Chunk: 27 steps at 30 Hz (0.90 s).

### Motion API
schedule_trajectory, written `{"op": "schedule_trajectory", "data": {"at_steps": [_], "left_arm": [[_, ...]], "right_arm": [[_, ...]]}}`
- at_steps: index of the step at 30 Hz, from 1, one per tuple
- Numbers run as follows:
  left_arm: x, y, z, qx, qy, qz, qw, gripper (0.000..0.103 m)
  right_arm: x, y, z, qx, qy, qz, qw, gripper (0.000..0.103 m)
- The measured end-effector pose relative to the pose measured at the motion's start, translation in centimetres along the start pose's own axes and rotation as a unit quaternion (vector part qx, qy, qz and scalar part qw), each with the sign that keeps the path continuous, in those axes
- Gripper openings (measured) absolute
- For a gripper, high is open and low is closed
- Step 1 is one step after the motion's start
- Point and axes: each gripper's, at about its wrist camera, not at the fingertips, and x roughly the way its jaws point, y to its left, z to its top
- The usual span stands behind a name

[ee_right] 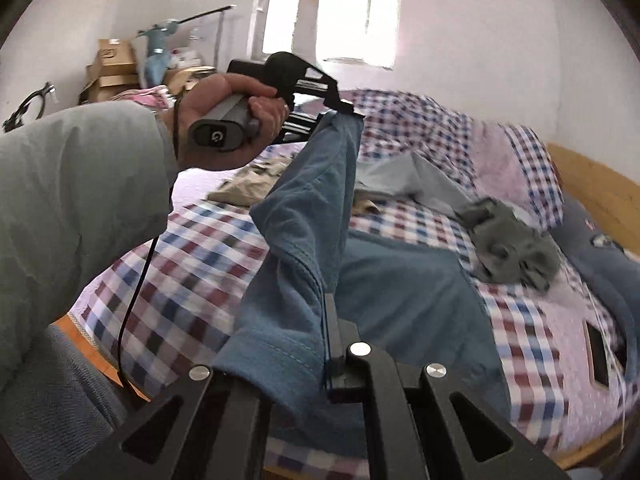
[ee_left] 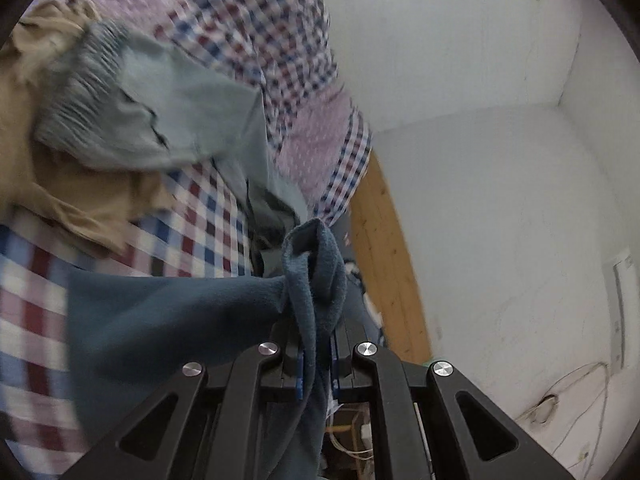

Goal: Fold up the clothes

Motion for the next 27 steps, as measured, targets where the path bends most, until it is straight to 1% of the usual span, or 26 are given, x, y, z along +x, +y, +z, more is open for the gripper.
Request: {"op": "schedule_trajectory", "data": {"at_steps": [3,5,9,12,15,17,18,19,20,21,22,23,24,25,27], "left_arm": [[4.5,-0.2,-0.9,-0.001,0.021,0.027,0.9994,0.007],[7.6,0.4,-1.5,-0.008,0.035,0.046,0.9983,0.007],[12.6,1.8,-2.4,-0.016,0.054,0.078,0.9953,0.007],[15.4,2.9,-3.2,-0.020,0.055,0.098,0.9935,0.007],[17.3,4.1,-3.9,-0.023,0.046,0.114,0.9921,0.008],[17.4,4.5,-4.0,-0.028,0.035,0.109,0.9931,0.021],[17.1,4.5,-3.9,-0.029,0.026,0.103,0.9939,0.039],[16.2,4.2,-3.5,-0.025,0.011,0.098,0.9948,0.059],[15.3,3.8,-3.2,-0.021,-0.005,0.093,0.9954,0.065],[14.4,3.5,-2.8,-0.017,-0.020,0.088,0.9957,0.074],[13.5,3.2,-2.4,-0.013,-0.036,0.083,0.9958,0.076],[12.5,2.9,-2.1,-0.010,-0.051,0.078,0.9956,0.078],[11.5,2.6,-1.8,-0.006,-0.066,0.077,0.9948,0.081],[10.1,2.6,-1.6,-0.001,-0.079,0.085,0.9932,0.083],[7.4,2.5,-1.3,0.009,-0.105,0.101,0.9893,0.083]], "right_arm": [[0.4,-2.6,-1.5,0.039,0.020,-0.007,0.999,0.002],[0.7,-4.2,-2.3,0.062,0.033,-0.012,0.997,0.002],[2.0,-8.0,-4.7,0.111,0.065,-0.028,0.991,0.002],[3.2,-10.2,-6.2,0.138,0.083,-0.038,0.986,0.002],[3.9,-11.4,-7.4,0.157,0.094,-0.040,0.982,0.003],[4.2,-12.1,-8.1,0.162,0.100,-0.038,0.981,0.005],[4.3,-12.4,-8.4,0.164,0.102,-0.038,0.980,0.008],[4.2,-12.5,-8.6,0.164,0.102,-0.040,0.980,0.016],[4.1,-12.8,-8.8,0.162,0.103,-0.046,0.980,0.028],[4.2,-13.1,-8.9,0.160,0.102,-0.052,0.980,0.033],[4.2,-13.3,-9.0,0.158,0.102,-0.058,0.980,0.041],[4.1,-13.6,-9.2,0.158,0.103,-0.061,0.980,0.046],[3.9,-13.8,-9.3,0.158,0.103,-0.064,0.980,0.048],[3.7,-13.9,-9.4,0.154,0.104,-0.067,0.980,0.052],[3.4,-14.0,-9.5,0.147,0.107,-0.072,0.981,0.056]]}}
